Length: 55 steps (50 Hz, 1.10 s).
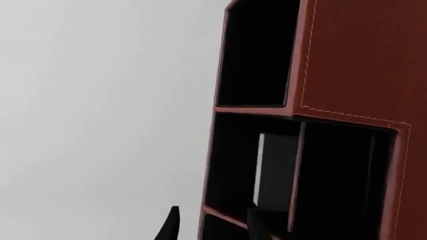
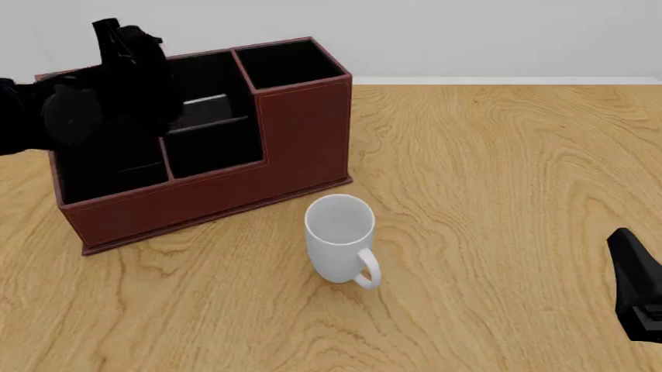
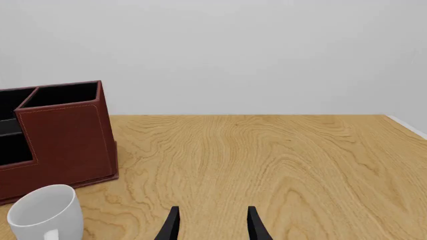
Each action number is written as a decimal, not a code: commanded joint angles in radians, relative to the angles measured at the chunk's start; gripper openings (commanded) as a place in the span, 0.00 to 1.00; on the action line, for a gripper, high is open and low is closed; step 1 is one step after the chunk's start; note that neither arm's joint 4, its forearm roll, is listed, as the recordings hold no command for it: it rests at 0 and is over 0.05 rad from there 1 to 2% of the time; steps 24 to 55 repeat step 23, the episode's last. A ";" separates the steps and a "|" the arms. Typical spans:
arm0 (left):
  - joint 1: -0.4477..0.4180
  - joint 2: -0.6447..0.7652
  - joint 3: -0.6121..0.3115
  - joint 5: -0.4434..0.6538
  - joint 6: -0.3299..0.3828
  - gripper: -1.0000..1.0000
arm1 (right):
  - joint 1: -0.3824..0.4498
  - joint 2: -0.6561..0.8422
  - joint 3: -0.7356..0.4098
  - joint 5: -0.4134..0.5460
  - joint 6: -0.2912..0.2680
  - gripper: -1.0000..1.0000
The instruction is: Pick up the book and place it in the front compartment of the caddy.
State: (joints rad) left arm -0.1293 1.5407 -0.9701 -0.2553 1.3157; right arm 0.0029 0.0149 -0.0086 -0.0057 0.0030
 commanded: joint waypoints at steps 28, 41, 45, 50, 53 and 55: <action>-0.135 -0.747 0.359 0.322 -0.014 1.00 | 0.000 0.000 0.000 0.000 0.000 1.00; -0.135 -0.747 0.359 0.322 -0.014 1.00 | 0.000 0.000 0.000 0.000 0.000 1.00; -0.135 -0.747 0.359 0.322 -0.014 1.00 | 0.000 0.000 0.000 0.000 0.000 1.00; -0.135 -0.747 0.359 0.322 -0.014 1.00 | 0.000 0.000 0.000 0.000 0.000 1.00; -0.135 -0.747 0.359 0.322 -0.014 1.00 | 0.000 0.000 0.000 0.000 0.000 1.00; -0.135 -0.747 0.359 0.322 -0.014 1.00 | 0.000 0.000 0.000 0.000 0.000 1.00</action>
